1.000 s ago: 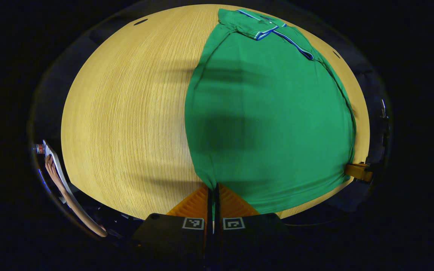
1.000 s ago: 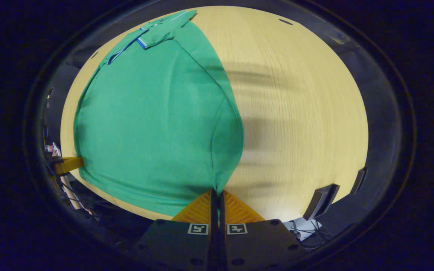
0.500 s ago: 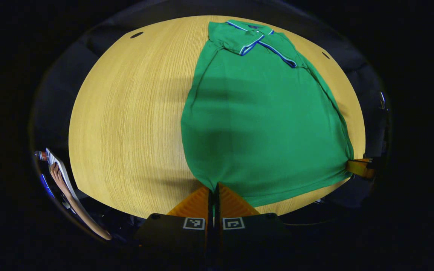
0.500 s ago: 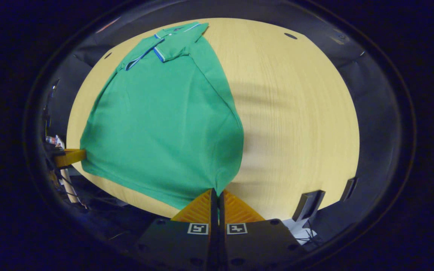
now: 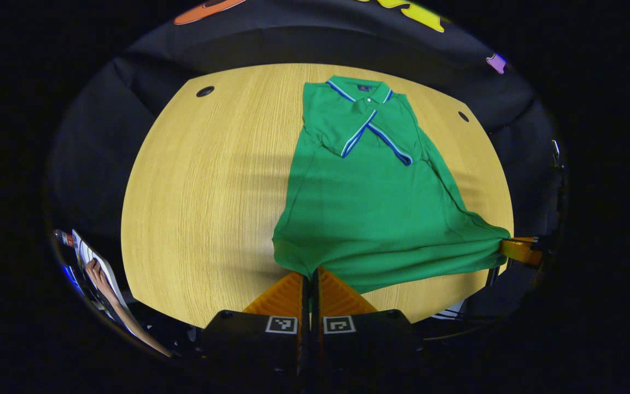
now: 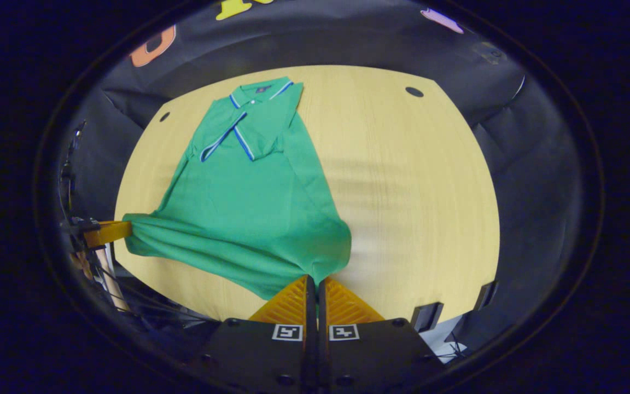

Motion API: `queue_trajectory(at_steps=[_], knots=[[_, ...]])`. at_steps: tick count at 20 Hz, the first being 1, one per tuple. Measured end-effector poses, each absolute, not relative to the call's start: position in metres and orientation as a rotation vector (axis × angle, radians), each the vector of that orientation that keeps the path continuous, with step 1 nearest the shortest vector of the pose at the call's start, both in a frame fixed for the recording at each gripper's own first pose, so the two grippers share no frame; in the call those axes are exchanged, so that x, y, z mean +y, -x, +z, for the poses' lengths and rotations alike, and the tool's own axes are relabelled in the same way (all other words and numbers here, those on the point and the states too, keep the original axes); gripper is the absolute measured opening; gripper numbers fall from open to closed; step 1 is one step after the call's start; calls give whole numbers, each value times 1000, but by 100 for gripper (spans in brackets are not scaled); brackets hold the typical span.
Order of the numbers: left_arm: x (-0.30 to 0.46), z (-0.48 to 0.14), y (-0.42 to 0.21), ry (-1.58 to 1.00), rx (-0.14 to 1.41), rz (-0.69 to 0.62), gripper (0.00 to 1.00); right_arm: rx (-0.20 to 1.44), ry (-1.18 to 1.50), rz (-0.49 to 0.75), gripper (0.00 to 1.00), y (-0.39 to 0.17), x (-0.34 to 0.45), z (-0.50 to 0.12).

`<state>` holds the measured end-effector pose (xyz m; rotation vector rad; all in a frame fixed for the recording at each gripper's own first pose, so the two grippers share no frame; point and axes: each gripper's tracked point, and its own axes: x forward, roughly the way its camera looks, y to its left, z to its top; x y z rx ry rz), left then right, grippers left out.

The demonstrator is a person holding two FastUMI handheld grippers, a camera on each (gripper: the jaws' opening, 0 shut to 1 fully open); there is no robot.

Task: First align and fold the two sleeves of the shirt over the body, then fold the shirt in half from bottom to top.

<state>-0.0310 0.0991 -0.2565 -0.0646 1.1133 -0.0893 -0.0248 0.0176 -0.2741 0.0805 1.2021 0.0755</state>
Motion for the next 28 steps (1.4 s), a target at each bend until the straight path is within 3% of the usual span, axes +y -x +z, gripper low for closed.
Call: queue_trajectory(at_steps=[16,28], knots=[[107,-212,-166,61,877,-33,3,949,1,20,3,-183,26,-238],[114,-242,-317,19,654,33,3,769,-107,-31,3,-352,38,-292]])
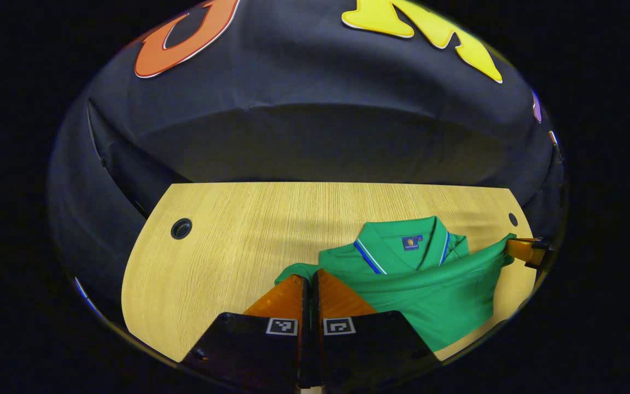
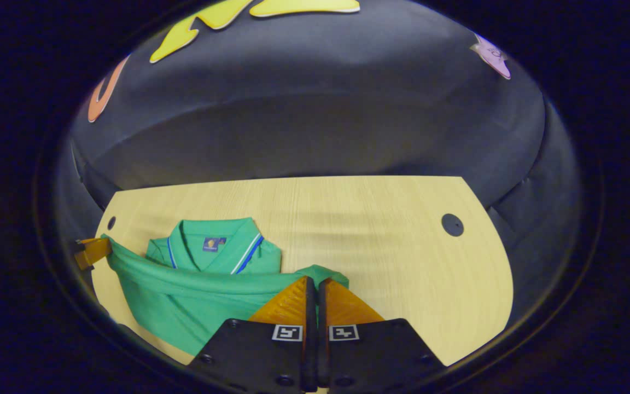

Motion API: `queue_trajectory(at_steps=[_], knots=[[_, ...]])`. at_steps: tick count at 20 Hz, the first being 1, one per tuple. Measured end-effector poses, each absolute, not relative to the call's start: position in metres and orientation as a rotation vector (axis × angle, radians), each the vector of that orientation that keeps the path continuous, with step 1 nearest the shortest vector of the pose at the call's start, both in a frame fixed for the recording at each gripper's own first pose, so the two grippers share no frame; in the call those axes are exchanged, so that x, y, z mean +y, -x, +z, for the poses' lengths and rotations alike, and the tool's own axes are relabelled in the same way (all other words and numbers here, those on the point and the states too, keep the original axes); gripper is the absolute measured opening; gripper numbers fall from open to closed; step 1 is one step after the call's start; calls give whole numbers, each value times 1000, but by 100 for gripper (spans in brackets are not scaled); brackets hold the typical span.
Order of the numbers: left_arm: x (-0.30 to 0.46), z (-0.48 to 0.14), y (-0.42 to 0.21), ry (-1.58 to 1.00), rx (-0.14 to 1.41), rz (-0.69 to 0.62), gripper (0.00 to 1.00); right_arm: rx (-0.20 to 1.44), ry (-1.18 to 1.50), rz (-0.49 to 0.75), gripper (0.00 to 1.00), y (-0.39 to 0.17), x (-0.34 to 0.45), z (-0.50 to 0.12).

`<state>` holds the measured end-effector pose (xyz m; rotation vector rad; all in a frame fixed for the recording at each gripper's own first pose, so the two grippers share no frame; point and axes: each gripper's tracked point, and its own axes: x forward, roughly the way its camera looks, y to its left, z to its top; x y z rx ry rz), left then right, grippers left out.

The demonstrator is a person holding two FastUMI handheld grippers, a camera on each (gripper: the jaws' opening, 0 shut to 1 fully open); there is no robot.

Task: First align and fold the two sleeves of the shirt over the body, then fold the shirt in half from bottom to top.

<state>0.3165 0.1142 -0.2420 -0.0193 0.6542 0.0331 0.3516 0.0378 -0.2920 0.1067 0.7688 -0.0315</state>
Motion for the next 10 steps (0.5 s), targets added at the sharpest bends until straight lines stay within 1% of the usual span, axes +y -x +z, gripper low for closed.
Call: queue_trajectory(at_steps=[2,4,6,10], knots=[[113,-253,-335,23,651,36,3,759,-99,-49,4,-371,33,-304],[114,-259,-351,60,642,41,3,727,-113,-41,3,-389,34,-309],[114,-273,-362,72,662,39,3,716,-114,-41,3,-403,34,-316],[114,-296,-367,46,705,37,3,754,-86,-46,2,-411,36,-340]])
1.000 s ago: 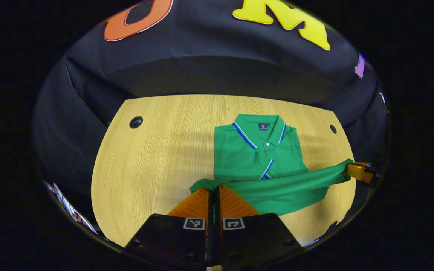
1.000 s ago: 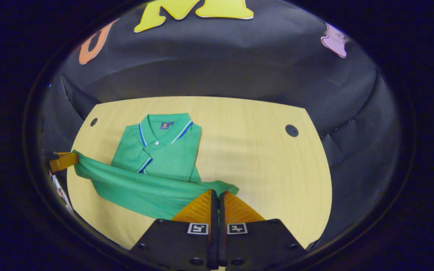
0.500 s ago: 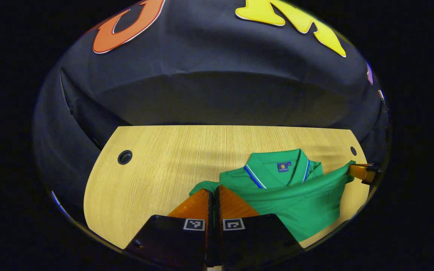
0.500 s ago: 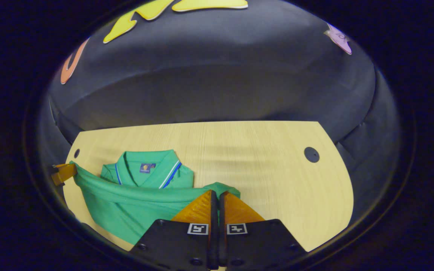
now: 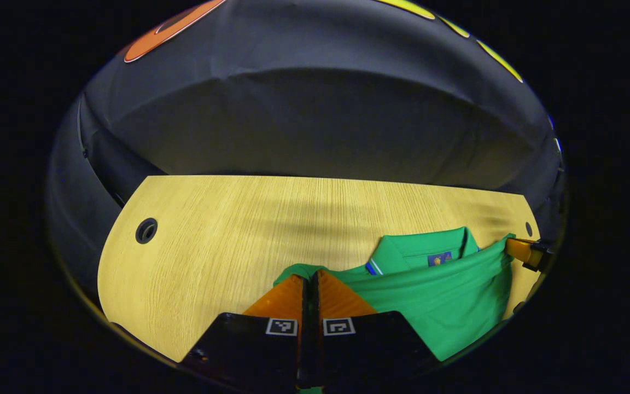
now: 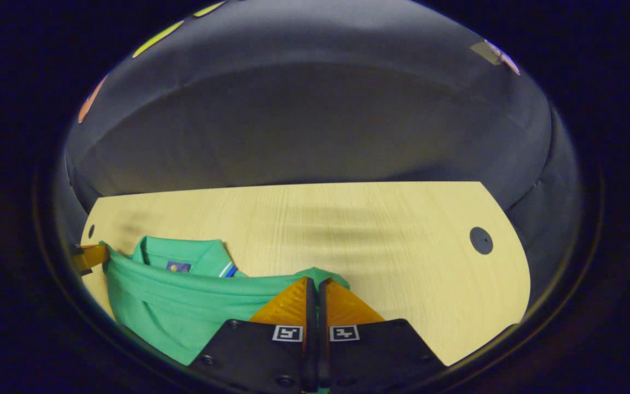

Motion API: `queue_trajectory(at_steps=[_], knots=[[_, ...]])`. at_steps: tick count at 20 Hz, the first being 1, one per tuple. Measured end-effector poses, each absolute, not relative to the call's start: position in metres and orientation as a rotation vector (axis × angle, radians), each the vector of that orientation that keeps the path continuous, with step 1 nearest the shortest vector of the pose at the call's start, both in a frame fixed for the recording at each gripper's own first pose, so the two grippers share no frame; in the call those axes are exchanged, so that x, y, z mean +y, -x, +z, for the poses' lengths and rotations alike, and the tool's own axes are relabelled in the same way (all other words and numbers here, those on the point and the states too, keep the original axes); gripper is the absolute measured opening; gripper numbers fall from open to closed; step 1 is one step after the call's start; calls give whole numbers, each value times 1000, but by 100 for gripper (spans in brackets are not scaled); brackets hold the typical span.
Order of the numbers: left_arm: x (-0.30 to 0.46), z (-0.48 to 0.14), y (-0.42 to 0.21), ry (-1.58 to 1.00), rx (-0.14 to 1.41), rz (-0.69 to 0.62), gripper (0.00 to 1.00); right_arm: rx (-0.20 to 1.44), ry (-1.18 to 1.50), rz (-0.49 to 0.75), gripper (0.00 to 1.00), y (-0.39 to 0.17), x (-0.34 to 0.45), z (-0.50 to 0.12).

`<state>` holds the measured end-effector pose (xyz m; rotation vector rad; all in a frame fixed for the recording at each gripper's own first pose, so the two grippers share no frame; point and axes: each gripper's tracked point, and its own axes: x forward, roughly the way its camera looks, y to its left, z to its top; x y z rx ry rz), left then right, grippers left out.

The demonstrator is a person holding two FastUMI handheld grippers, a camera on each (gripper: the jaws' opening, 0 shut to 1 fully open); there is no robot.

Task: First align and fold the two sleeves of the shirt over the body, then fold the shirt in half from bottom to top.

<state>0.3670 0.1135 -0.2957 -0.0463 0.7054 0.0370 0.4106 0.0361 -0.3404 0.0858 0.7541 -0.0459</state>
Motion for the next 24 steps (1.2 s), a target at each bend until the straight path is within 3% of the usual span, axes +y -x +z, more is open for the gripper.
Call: queue_trajectory(at_steps=[5,6,7,8,12,14,16,24], knots=[[114,-305,-366,61,721,52,9,757,-77,-56,2,-411,36,-342],[117,-300,-367,62,713,52,11,760,-72,-47,6,-409,37,-340],[118,-298,-367,66,706,50,20,758,-71,-29,8,-408,40,-339],[116,-295,-365,77,701,44,36,765,-84,-8,7,-403,45,-337],[120,-283,-350,106,711,70,97,759,-105,29,87,-382,52,-305],[119,-267,-337,120,708,60,100,714,-109,11,89,-375,50,-277],[124,-243,-323,84,678,62,98,678,-120,4,96,-362,48,-247],[127,-107,-219,72,470,70,99,491,-82,-20,96,-251,19,-107]])
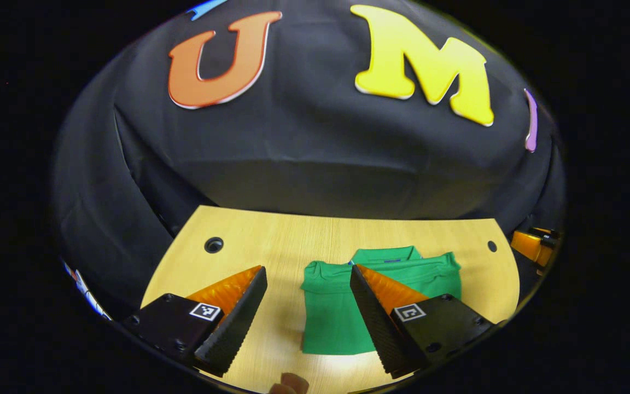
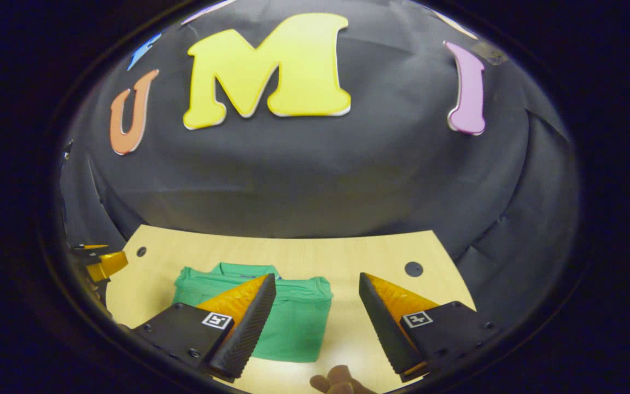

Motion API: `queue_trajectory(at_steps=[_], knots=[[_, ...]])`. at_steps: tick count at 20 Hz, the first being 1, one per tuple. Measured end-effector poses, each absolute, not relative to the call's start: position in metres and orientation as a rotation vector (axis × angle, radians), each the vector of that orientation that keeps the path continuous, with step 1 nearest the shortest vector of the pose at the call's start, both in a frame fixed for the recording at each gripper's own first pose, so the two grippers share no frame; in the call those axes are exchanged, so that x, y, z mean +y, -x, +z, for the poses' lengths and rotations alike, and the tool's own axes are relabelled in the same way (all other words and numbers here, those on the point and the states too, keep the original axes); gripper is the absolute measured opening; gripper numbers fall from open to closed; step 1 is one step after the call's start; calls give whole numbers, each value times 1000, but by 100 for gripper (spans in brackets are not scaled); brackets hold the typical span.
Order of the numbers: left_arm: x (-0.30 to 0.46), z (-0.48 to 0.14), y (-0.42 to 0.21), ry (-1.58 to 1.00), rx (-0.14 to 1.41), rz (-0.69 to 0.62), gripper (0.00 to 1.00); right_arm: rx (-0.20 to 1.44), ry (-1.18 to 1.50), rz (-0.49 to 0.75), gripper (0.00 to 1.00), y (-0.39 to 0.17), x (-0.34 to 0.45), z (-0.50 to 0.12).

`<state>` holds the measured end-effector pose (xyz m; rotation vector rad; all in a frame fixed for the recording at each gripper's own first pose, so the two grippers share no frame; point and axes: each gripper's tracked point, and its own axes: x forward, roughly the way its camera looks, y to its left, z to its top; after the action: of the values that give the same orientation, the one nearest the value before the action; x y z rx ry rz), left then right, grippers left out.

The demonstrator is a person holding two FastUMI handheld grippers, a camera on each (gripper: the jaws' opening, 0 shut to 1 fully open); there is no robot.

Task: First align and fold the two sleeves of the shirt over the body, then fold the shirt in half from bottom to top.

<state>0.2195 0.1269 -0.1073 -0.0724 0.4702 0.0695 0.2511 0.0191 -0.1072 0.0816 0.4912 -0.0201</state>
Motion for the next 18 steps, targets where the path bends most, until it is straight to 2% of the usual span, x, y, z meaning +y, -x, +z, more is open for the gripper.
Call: queue_trajectory(at_steps=[1,3,6,7,9,12,14,18], knots=[[127,-92,-203,68,443,66,99,470,-73,-26,94,-237,16,-94],[130,-61,-170,52,395,65,99,422,-65,-32,96,-202,11,-67],[120,-23,-123,75,319,51,98,374,-57,-39,94,-147,9,-40],[117,-13,-109,80,295,46,98,362,-61,-31,99,-127,12,-34],[118,0,-81,91,261,52,98,326,-69,-26,94,-95,16,-21],[106,5,-42,124,236,58,98,239,-39,-27,96,-52,15,0],[103,4,-19,125,226,67,98,185,-22,-31,94,-28,14,11],[104,9,16,95,215,77,99,147,-21,-29,96,12,16,9]])
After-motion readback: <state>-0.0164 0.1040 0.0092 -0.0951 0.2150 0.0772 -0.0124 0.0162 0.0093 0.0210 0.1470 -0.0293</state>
